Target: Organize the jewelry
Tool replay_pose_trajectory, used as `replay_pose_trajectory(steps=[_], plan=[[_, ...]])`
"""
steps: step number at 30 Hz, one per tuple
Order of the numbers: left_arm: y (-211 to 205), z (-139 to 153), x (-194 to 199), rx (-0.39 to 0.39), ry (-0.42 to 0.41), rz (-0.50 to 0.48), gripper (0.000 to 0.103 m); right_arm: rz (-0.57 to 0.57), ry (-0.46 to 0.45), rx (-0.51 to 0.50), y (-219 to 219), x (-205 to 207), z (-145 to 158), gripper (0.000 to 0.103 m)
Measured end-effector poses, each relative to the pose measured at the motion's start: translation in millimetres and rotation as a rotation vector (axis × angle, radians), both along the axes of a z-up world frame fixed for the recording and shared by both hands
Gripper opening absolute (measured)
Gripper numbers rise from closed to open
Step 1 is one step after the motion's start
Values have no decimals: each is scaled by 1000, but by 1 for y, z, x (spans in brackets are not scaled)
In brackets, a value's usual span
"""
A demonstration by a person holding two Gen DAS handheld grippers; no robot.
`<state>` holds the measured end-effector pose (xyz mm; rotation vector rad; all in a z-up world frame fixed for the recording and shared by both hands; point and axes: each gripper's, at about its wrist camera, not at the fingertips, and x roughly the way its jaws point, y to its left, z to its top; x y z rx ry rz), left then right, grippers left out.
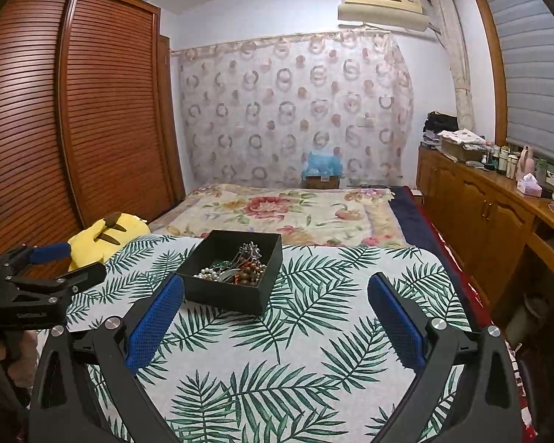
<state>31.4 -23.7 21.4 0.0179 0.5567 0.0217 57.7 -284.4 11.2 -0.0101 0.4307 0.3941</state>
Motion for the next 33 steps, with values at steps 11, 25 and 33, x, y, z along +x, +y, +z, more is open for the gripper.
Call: replay_pose_trajectory(steps=[11,25,33], plan=[[0,-2,0,-4,1,-4,95,-9,5,-2,0,1,-4,100],[-2,-2,0,-2,2,-6,95,-7,6,-1,0,1,-5,100],[-4,-2,-1,-2,-3,-4,95,-13,3,-1,2,0,-7,100]])
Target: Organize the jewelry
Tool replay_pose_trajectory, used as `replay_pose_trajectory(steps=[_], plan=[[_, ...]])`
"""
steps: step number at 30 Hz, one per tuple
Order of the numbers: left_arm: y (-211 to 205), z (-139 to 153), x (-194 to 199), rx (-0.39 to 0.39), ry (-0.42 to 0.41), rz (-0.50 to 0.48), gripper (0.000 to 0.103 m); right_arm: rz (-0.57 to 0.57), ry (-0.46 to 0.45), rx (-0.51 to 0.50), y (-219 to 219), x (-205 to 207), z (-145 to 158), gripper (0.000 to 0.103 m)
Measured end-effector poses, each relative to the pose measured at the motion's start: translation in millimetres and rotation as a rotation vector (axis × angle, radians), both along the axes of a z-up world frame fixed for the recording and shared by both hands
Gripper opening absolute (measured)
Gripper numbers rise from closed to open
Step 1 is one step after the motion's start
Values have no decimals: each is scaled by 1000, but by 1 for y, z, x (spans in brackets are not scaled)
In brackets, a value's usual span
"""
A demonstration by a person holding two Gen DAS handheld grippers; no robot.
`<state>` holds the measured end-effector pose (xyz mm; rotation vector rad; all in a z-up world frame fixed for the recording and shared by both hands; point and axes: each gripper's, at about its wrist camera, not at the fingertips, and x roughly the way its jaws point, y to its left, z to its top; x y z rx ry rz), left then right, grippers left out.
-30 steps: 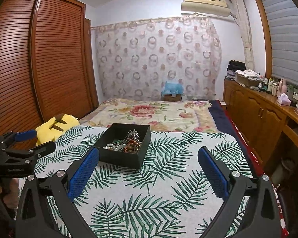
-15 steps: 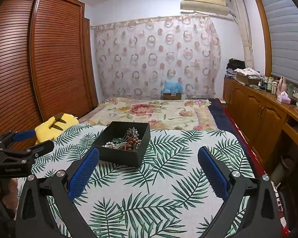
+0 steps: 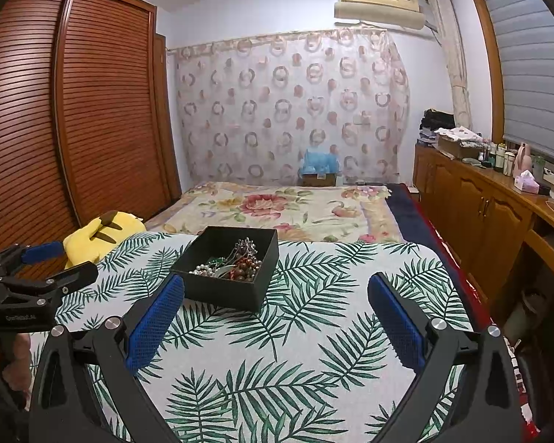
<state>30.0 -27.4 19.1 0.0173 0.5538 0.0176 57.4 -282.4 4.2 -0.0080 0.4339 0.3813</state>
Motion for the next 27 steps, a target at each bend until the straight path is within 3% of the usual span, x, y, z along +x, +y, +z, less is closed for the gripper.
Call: replay_pose_trajectory(steps=[27], plan=[[-2,5,-5,12,-13,3,95,-5,3,-1,-4,3,-2,100]])
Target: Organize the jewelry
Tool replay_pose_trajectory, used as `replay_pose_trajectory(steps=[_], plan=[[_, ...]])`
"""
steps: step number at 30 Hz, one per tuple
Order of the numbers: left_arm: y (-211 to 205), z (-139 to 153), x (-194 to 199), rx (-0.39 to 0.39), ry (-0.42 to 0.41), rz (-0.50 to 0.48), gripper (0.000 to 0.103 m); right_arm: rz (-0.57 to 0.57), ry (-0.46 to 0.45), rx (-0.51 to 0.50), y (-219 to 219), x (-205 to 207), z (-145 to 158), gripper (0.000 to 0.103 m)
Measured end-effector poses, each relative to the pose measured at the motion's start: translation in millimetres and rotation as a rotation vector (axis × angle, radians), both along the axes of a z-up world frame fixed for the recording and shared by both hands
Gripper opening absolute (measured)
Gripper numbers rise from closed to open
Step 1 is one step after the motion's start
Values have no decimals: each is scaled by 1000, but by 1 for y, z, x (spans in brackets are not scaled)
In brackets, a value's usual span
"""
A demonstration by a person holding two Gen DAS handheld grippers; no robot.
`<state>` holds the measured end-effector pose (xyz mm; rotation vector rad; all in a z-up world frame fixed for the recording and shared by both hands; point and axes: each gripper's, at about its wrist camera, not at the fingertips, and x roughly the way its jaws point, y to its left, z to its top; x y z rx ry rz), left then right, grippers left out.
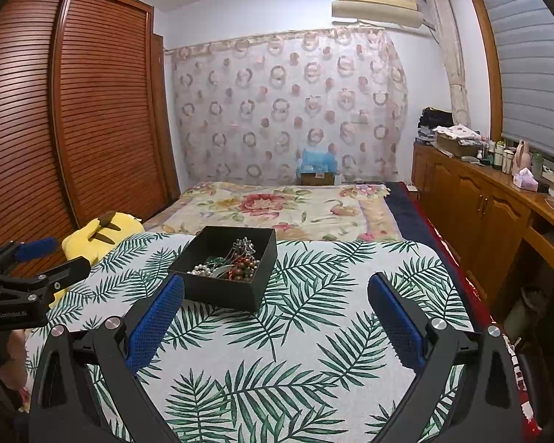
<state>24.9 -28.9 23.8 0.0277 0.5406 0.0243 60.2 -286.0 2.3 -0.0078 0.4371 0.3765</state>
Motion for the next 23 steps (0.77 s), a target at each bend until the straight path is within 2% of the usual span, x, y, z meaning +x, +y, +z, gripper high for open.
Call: replay_pose_trajectory(steps=[23], plan=[[-1,0,1,-1,1,-2,95,-3,-4,-2,5,-1,0,100]])
